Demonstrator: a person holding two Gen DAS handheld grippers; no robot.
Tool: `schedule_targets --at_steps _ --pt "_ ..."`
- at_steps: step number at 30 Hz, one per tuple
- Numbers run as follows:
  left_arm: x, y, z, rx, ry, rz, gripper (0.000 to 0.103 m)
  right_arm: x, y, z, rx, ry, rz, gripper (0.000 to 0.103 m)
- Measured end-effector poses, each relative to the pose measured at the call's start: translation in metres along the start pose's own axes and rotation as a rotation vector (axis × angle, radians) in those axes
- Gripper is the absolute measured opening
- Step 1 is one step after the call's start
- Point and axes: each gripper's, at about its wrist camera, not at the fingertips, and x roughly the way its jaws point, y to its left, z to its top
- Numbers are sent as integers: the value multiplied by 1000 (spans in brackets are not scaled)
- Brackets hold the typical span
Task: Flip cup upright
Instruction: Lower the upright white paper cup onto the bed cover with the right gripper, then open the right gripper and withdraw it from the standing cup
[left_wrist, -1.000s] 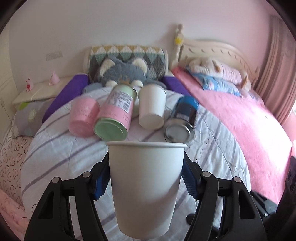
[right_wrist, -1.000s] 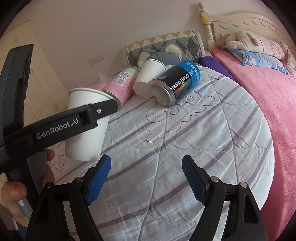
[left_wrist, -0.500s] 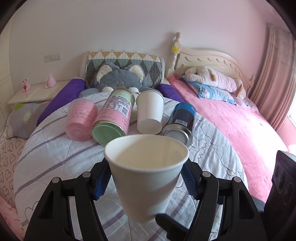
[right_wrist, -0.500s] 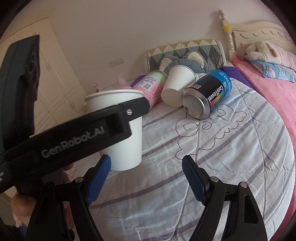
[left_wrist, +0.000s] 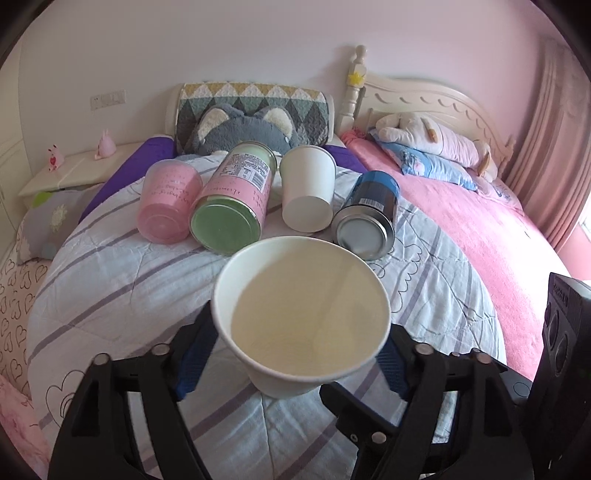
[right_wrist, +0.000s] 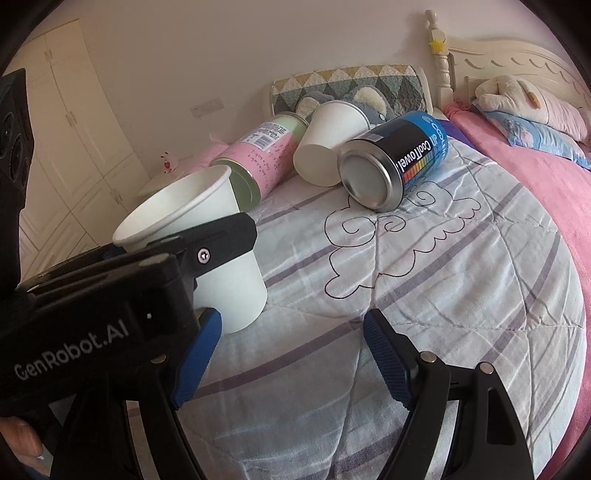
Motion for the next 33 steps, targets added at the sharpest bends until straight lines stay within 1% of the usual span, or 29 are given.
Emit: schedule_targets --at_steps 1,3,5,9,11,12,14,17,19,23,26,28,31,33 --pt "-4 0 -2 1 -13 9 90 -2 1 -1 -2 1 -9 81" --pt "-15 0 -6 12 -44 25 91 -7 1 -4 0 -2 -17 81" --pt "-26 3 -11 11 -69 39 94 -12 1 -7 9 -6 -27 81" --pt "-43 12 -20 -16 -51 36 95 -25 5 -14 11 -15 -49 81" --pt "-55 17 -24 -12 -60 69 96 -33 7 -17 17 -19 -66 81" --pt "-63 20 -27 -7 -67 106 98 -38 7 -19 21 -27 -75 81" --pt "-74 25 -31 -3 -71 158 99 -51 7 -22 36 -58 -100 80" --pt "-91 32 -36 0 -75 187 100 -71 11 -21 44 -111 -150 80" --pt "-101 36 -39 -10 -72 200 100 -84 19 -20 32 -147 -167 80" --pt "-117 37 -44 -2 -93 207 101 -105 34 -18 19 -228 -181 81" --pt "-125 33 -49 29 -102 205 101 -117 46 -22 6 -296 -221 81" --pt "-130 29 -53 48 -106 204 101 -121 51 -25 -14 -333 -232 82" --pt "-137 27 -58 55 -110 209 101 -123 54 -31 -8 -361 -233 82" --pt "-141 27 -60 51 -118 203 101 -125 53 -34 3 -364 -229 82"
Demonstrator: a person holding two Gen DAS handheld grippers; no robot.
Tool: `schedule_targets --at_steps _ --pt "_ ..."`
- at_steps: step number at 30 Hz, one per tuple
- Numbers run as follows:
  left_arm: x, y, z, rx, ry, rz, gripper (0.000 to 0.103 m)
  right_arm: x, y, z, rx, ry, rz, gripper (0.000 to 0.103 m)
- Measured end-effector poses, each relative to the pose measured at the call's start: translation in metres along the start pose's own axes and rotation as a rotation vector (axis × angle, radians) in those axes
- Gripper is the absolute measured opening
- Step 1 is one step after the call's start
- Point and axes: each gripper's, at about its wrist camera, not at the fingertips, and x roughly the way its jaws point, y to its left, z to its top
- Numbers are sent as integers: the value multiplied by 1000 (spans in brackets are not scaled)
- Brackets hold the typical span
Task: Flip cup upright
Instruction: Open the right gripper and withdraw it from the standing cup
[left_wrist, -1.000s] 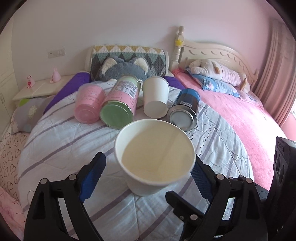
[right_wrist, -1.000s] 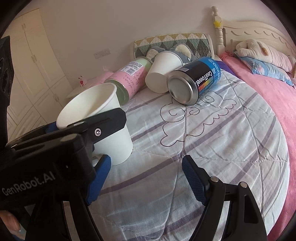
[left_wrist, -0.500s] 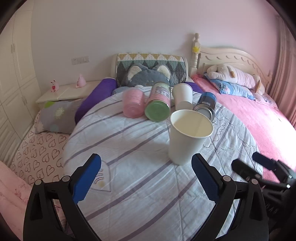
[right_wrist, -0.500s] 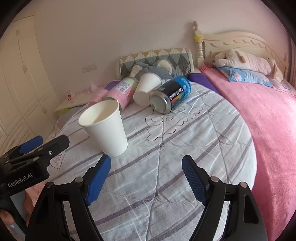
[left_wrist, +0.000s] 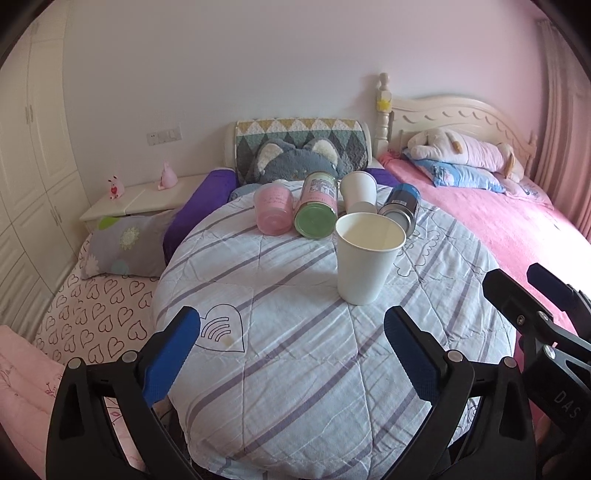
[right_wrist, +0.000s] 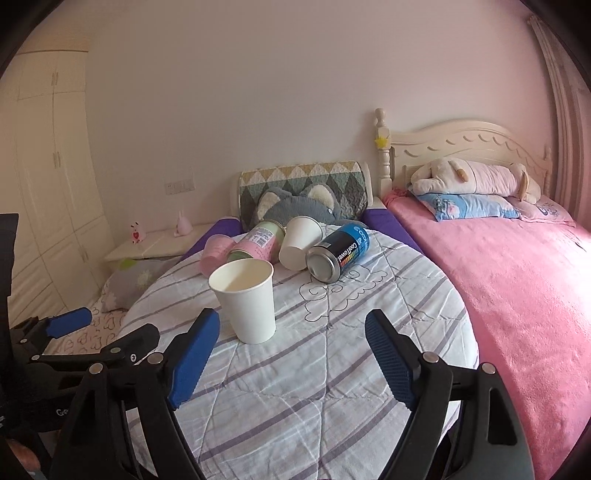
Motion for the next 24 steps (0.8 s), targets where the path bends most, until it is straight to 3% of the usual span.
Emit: schedule_targets --at_steps 24 --pt "9 6 -2 -37 14 8 102 3 -4 -7 14 34 -3 83"
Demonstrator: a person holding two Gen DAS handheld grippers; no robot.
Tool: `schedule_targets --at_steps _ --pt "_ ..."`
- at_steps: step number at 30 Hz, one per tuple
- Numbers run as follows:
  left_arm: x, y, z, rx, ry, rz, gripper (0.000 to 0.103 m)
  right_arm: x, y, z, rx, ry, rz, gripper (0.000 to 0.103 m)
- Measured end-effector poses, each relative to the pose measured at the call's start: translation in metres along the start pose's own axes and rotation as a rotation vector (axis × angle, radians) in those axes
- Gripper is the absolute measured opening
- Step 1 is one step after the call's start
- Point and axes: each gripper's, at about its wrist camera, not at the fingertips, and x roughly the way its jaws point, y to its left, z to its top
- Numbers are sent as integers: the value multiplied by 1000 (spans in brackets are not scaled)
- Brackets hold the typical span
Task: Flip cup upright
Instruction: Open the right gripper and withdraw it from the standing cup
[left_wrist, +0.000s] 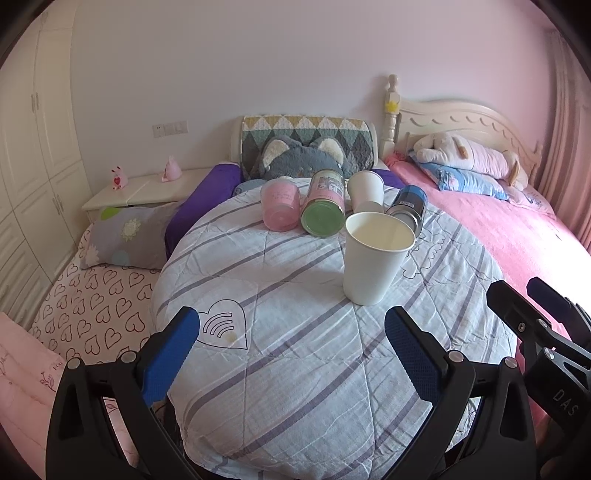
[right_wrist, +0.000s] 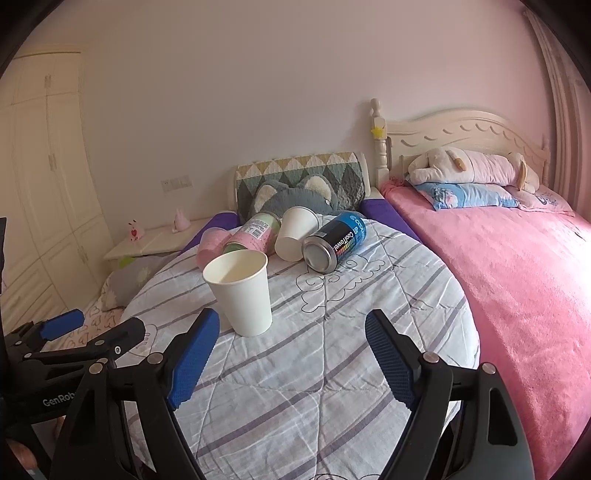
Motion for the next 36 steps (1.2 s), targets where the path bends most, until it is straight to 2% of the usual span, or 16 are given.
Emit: schedule_targets --at_steps 24,36 --pt "34 -3 3 10 30 -28 102 33 -8 -1 25 63 4 83" --pt "33 -10 3 26 8 -32 102 31 -13 -2 35 41 -8 83"
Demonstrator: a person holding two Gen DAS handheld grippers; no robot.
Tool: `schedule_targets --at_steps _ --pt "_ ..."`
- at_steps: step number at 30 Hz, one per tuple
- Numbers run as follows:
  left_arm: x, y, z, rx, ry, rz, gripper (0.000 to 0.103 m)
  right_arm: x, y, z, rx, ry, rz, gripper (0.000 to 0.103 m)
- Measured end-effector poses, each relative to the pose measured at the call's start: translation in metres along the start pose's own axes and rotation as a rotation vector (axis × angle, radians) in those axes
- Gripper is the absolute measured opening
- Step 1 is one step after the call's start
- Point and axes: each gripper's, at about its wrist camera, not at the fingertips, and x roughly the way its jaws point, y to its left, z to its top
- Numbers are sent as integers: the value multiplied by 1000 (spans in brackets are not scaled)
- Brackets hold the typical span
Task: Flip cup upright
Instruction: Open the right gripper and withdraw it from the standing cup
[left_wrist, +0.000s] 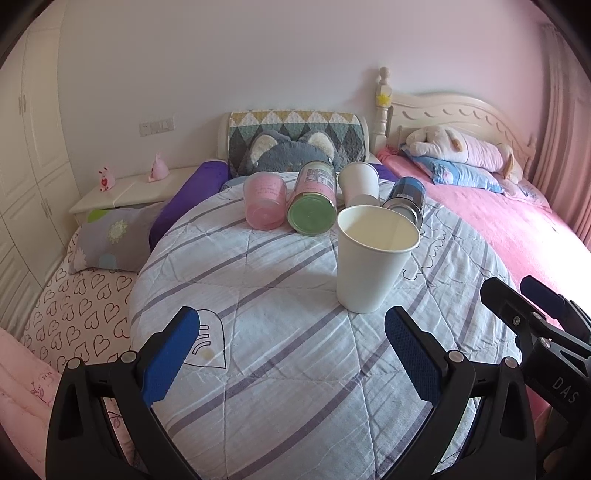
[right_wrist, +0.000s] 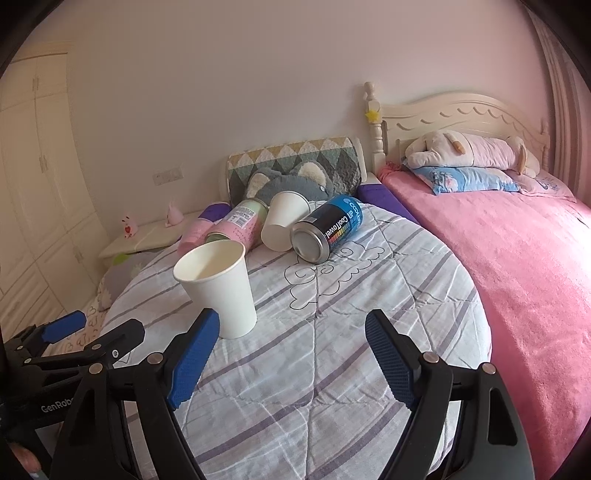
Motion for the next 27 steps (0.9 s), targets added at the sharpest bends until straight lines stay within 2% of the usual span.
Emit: schedule_targets --at_steps 13,21,27 --pt "-4 -2 0 -2 -32 17 102 -3 1 -2 -44 -61 -25 83" --pt "-12 -1 0 -20 -100 30 102 -8 6 -3 -108 -140 -27 83" --pt "-12 0 1 -19 -99 46 102 -6 6 -4 -123 -150 -27 83"
